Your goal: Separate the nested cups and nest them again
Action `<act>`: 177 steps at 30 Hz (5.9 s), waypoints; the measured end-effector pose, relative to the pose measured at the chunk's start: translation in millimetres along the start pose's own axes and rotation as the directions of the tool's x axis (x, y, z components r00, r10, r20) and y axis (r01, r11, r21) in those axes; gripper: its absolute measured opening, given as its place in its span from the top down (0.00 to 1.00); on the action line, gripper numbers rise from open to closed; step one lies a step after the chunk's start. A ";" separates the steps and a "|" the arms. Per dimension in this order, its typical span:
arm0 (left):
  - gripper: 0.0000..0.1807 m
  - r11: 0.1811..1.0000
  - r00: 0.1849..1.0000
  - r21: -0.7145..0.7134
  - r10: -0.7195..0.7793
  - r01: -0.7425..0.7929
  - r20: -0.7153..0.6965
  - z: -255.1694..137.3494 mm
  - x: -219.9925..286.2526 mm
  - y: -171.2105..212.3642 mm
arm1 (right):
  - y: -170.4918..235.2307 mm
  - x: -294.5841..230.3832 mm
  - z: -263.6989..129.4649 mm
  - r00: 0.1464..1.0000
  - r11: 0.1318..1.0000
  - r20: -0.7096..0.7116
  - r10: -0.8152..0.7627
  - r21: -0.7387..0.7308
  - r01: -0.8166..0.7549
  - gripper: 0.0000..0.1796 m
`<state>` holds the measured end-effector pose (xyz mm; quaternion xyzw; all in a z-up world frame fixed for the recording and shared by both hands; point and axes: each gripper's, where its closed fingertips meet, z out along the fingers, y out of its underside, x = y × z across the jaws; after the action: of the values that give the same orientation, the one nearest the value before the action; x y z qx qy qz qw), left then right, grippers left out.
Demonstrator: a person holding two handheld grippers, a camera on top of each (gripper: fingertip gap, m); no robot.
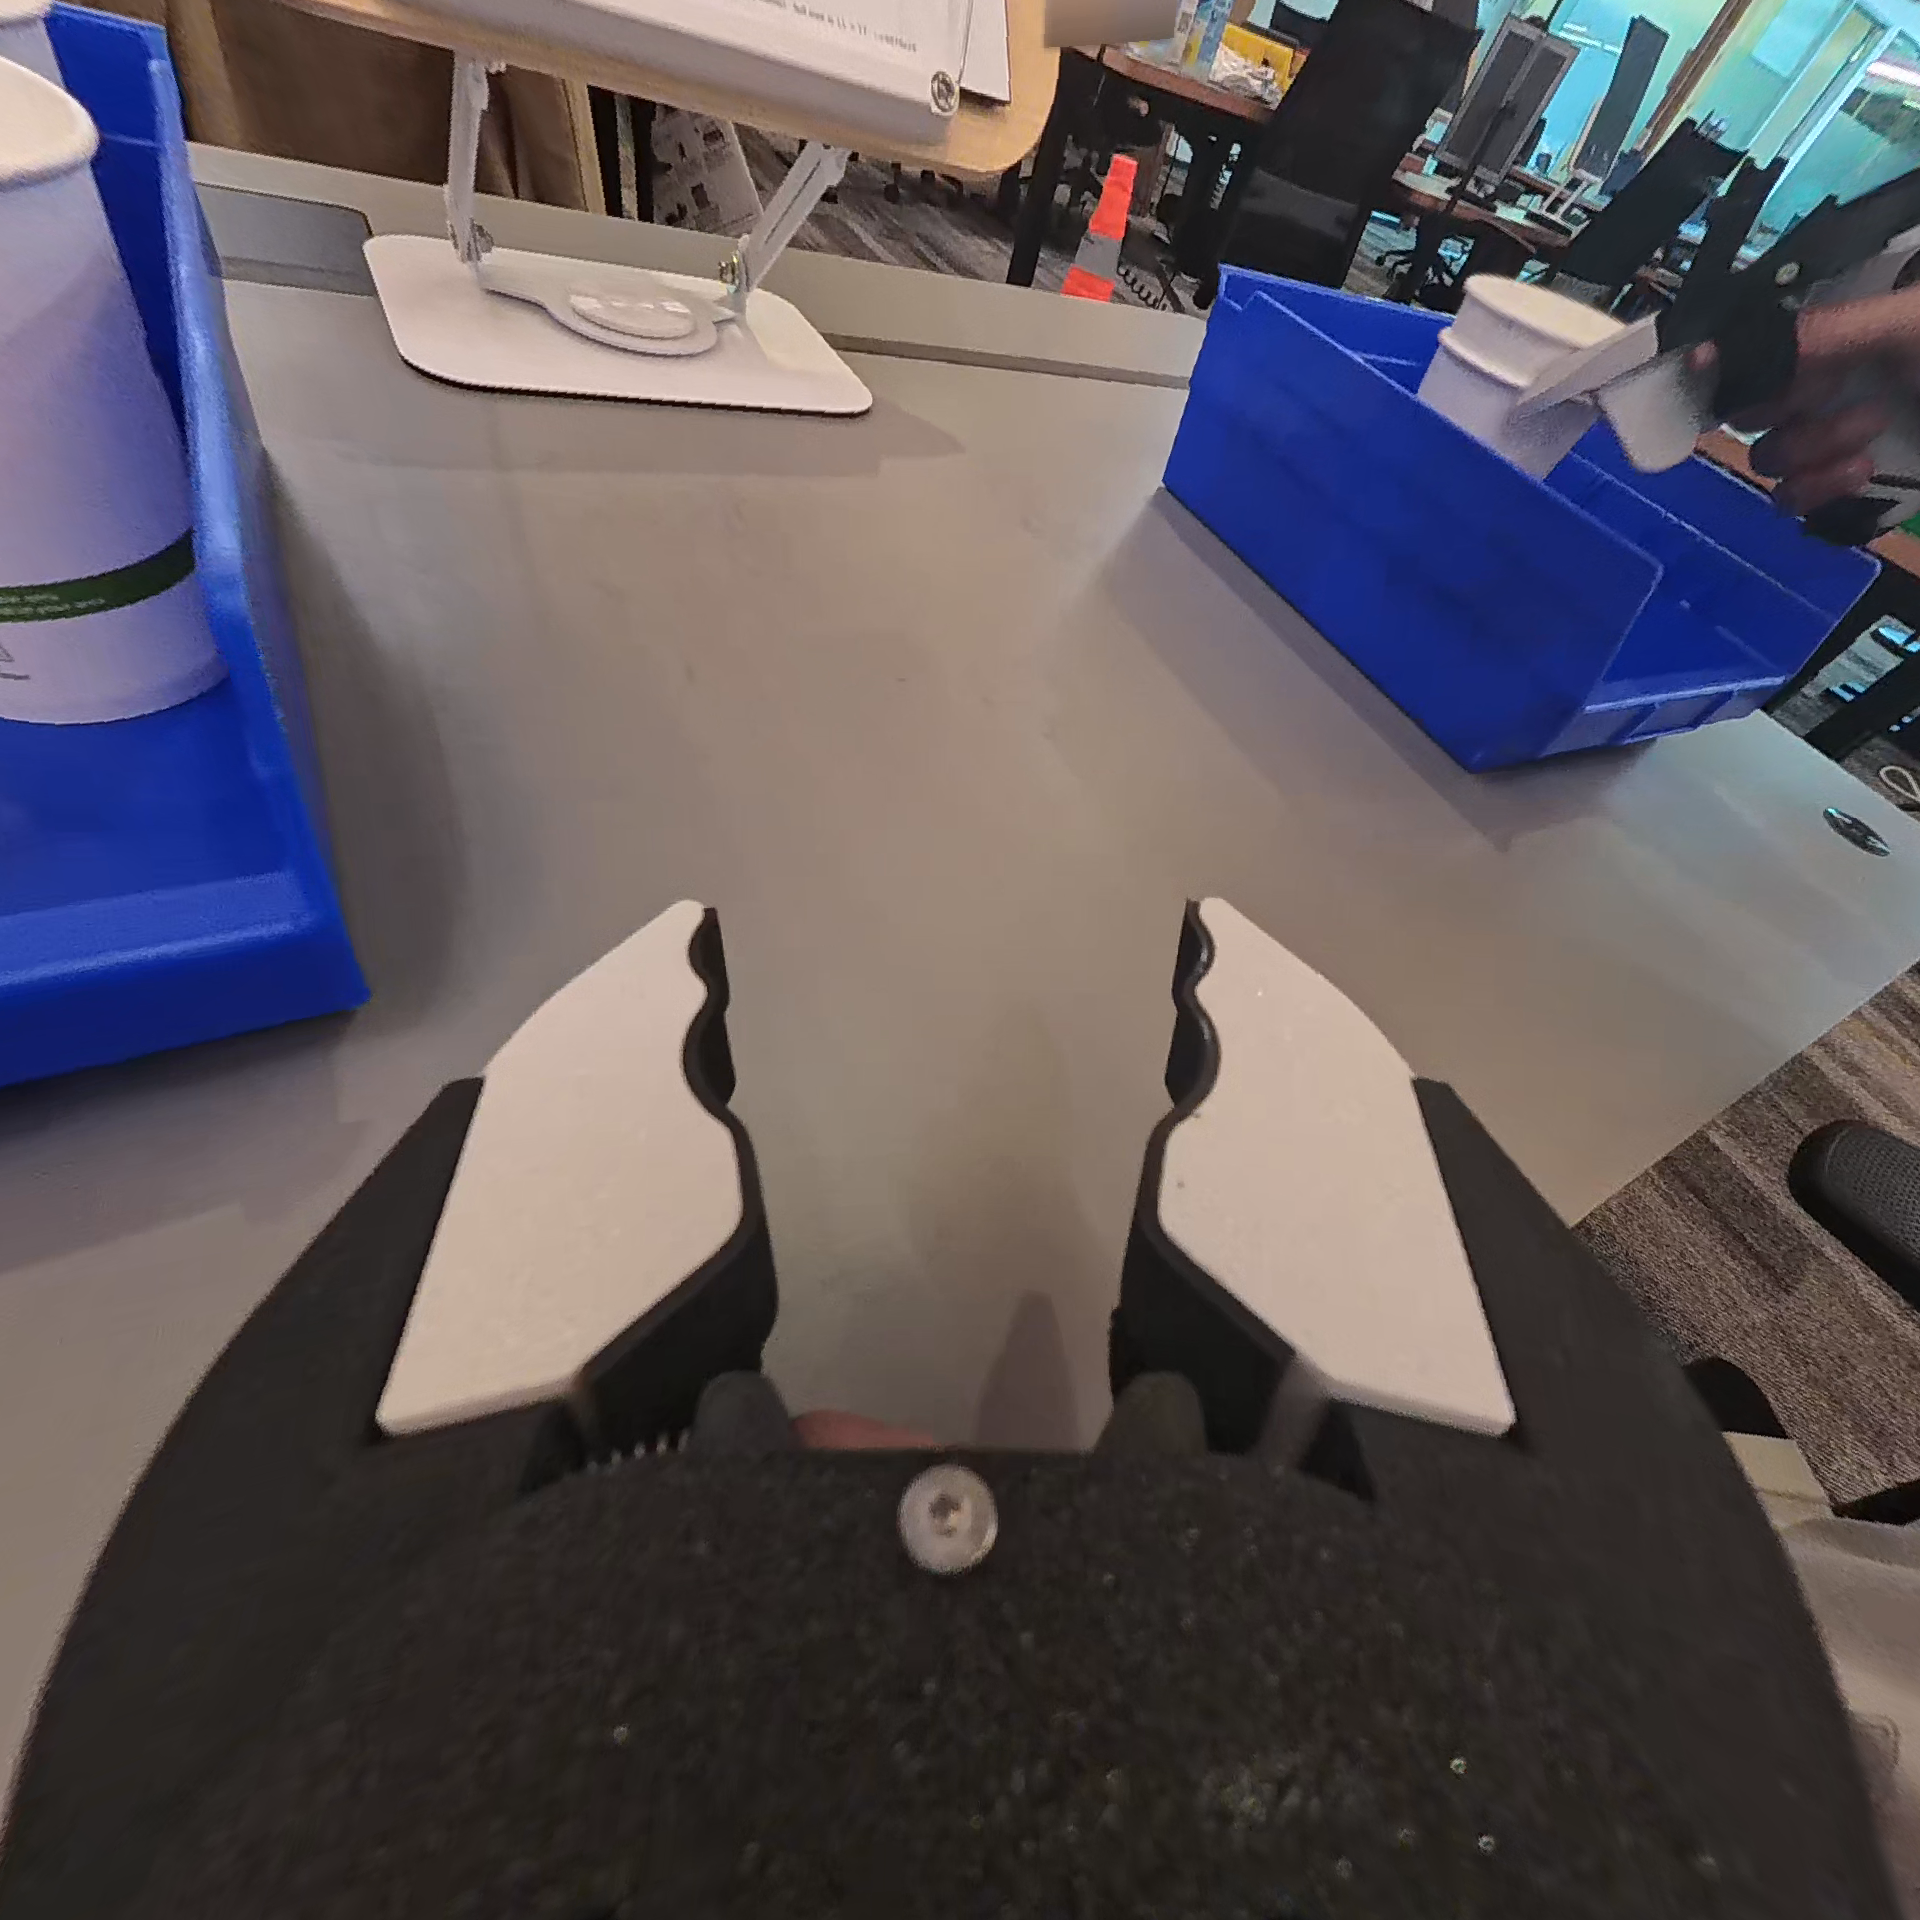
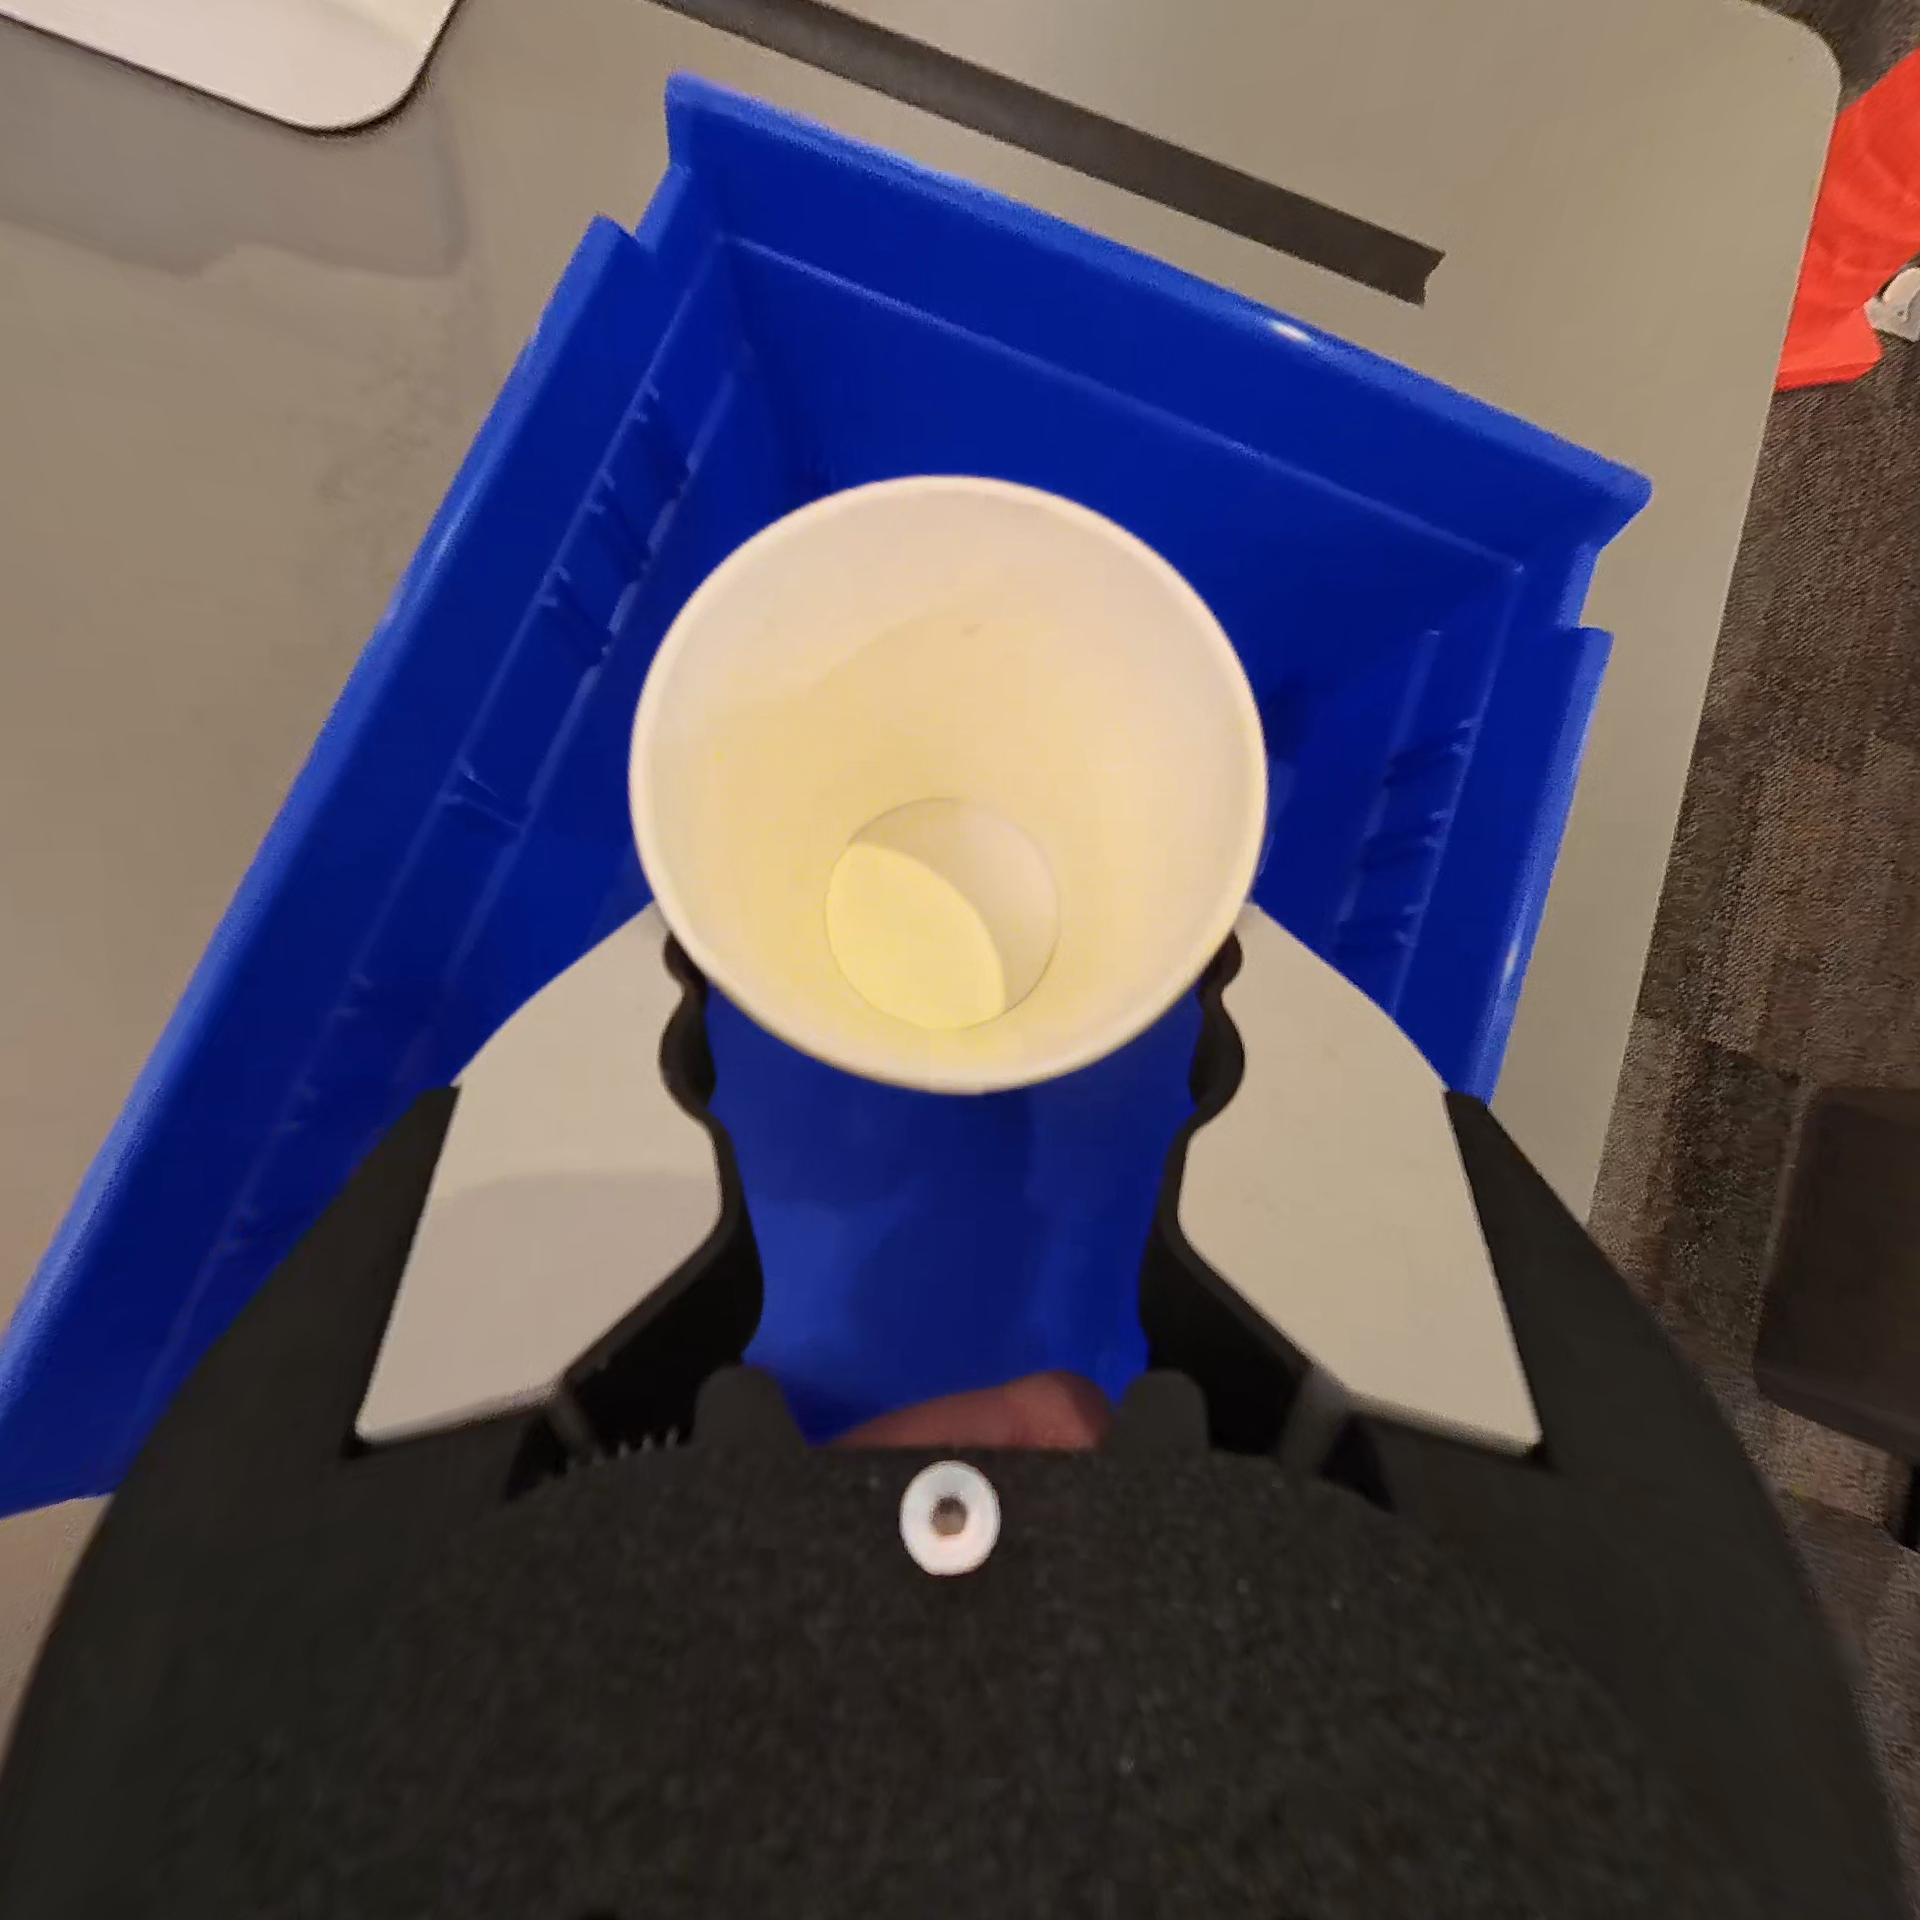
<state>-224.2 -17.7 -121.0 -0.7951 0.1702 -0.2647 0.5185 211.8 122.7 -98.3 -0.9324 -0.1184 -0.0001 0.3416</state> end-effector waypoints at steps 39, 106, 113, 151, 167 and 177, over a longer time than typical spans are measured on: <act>0.51 0.935 0.920 -0.342 0.217 -0.099 0.325 86.6 -220.6 -81.7 | 61.5 -309.4 -91.2 0.782 0.932 0.618 -0.084 0.327 -0.158 0.58; 0.54 0.969 0.978 0.142 0.194 -0.202 0.070 -2.1 18.8 -28.1 | -111.1 5.5 -105.8 0.988 0.839 -0.120 0.102 0.543 -0.021 0.49; 0.55 0.960 0.964 0.100 0.252 -0.260 0.088 1.9 19.6 -21.7 | -67.1 19.6 -44.5 0.981 0.896 -0.105 0.162 0.432 -0.102 0.48; 0.53 0.986 0.950 0.060 0.135 -0.158 0.283 -11.5 -44.6 -35.8 | -6.7 -218.1 -109.0 0.902 0.767 0.429 -0.048 0.594 -0.242 0.55; 0.41 0.977 0.679 -0.076 -0.083 0.200 0.729 21.4 -294.2 -93.8 | 56.3 -310.7 -89.3 0.735 0.889 0.668 -0.116 0.400 -0.223 0.59; 0.52 0.967 0.726 -0.101 -0.105 0.235 0.680 18.2 -288.4 -90.6 | 56.4 -277.3 -94.8 0.745 0.882 0.662 -0.082 0.396 -0.255 0.61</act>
<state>-445.0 189.5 -114.5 -0.8926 -0.0777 0.0081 0.4441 -37.7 -40.5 -84.1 -0.7666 -0.1832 0.3744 0.4885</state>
